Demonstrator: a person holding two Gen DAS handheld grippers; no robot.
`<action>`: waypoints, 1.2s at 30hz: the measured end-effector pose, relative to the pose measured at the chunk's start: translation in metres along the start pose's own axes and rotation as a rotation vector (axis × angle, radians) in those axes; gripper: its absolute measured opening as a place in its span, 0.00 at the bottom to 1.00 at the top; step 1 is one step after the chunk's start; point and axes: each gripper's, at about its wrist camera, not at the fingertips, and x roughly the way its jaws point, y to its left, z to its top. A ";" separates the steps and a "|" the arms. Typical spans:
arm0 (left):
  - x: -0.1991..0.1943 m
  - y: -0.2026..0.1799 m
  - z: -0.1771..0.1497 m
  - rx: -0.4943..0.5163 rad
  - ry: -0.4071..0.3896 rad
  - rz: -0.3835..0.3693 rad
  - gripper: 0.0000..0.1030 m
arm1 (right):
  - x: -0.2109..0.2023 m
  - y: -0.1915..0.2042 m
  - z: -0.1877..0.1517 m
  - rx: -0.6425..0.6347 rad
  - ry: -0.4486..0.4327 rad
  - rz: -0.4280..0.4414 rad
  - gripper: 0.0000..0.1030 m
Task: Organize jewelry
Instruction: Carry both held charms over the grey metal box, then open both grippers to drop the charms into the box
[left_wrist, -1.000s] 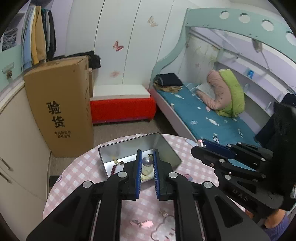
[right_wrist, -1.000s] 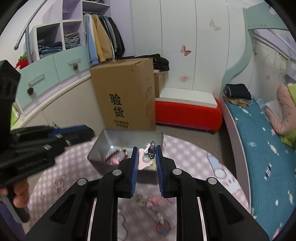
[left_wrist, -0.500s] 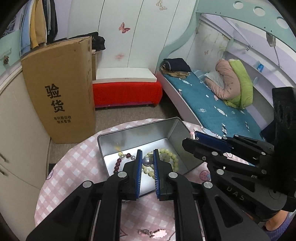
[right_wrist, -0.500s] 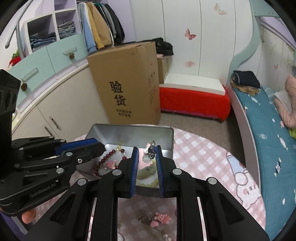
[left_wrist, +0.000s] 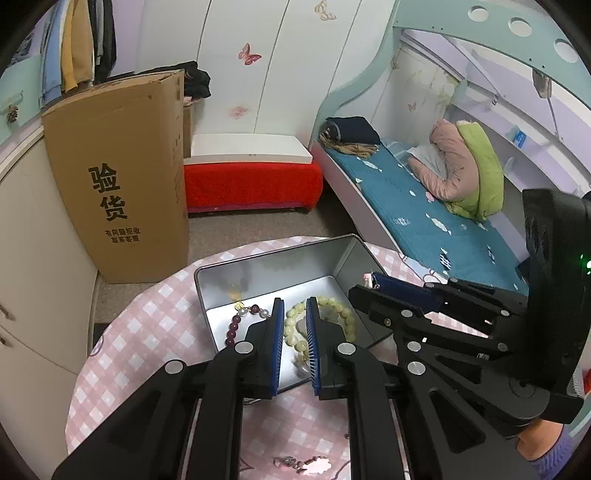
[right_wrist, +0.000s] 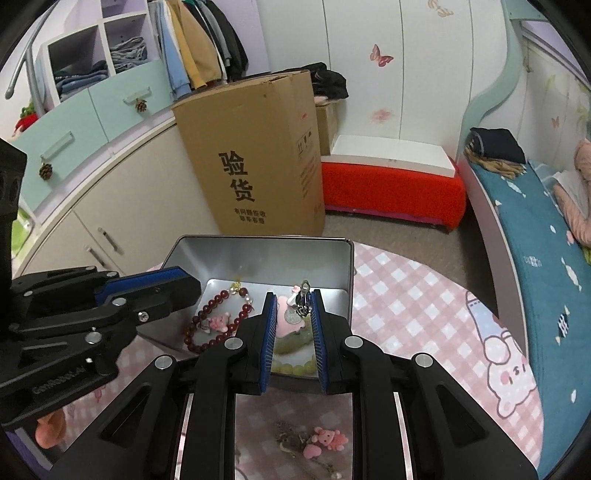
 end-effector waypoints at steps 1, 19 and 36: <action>-0.001 0.000 0.000 0.000 -0.001 0.001 0.11 | 0.000 0.000 0.000 0.000 0.001 0.000 0.19; -0.026 -0.004 -0.003 -0.001 -0.038 0.001 0.29 | -0.014 0.002 -0.004 0.013 -0.021 -0.021 0.20; -0.078 -0.015 -0.049 -0.003 -0.088 0.033 0.44 | -0.084 0.000 -0.039 0.036 -0.076 -0.049 0.36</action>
